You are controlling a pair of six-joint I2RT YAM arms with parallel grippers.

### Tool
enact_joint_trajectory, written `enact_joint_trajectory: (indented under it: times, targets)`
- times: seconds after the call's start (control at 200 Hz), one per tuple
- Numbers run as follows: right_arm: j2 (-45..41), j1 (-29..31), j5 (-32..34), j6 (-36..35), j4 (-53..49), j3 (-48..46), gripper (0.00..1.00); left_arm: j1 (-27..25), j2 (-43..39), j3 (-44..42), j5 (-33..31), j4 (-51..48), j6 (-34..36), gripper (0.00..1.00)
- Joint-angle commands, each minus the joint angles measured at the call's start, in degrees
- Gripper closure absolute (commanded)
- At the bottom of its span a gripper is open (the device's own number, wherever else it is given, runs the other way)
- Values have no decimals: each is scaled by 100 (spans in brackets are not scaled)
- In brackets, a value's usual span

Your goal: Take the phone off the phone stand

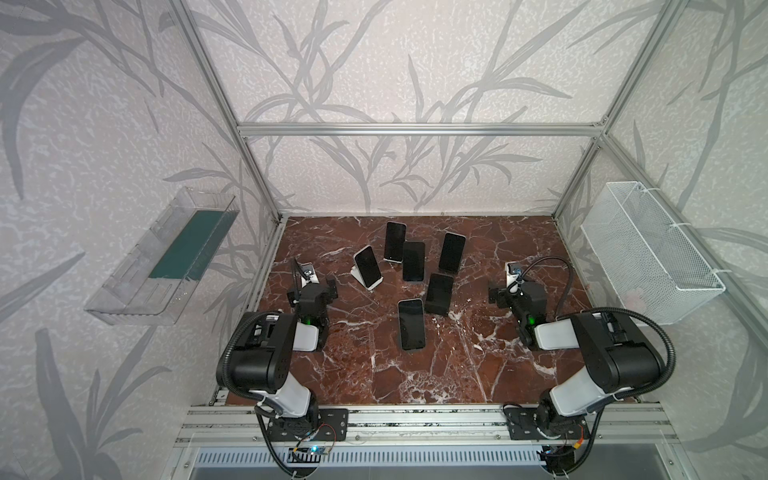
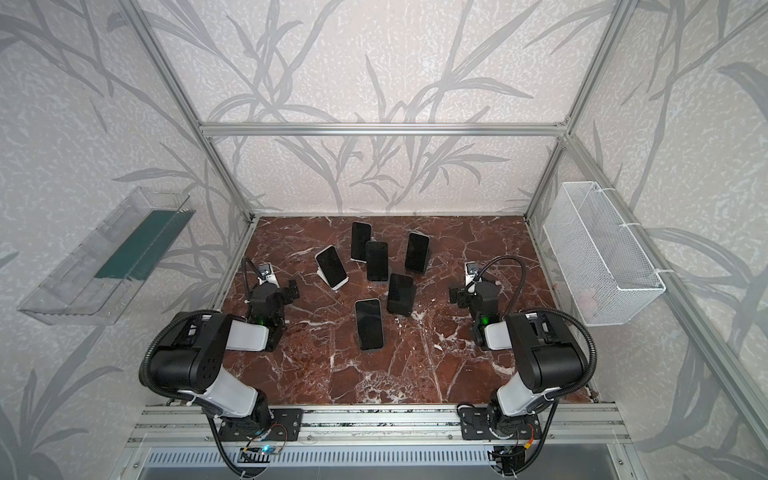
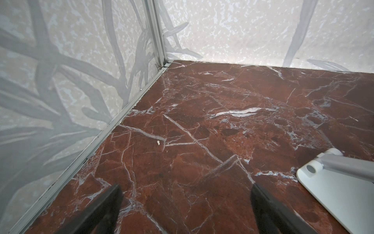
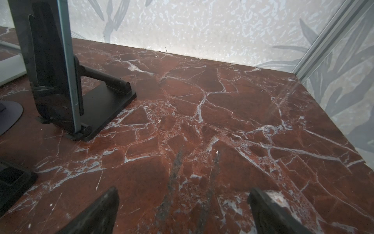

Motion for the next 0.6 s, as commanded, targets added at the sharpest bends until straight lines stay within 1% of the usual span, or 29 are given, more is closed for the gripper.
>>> enact_joint_trajectory:
  times: [0.0, 0.24, 0.385, 0.595]
  targets:
    - [-65, -6, -25, -15, 86, 85, 1, 13, -69, 89, 24, -9, -11, 1]
    - [-65, -6, -25, -19, 79, 84, 1, 14, -77, 90, 13, -19, -11, 1]
    - [-70, -30, -93, 6, 47, 102, 1, 72, -95, 125, 172, -113, -47, 1]
    - [-74, -58, -140, 6, 40, 102, 1, 89, -96, 127, 179, -111, -42, 1]
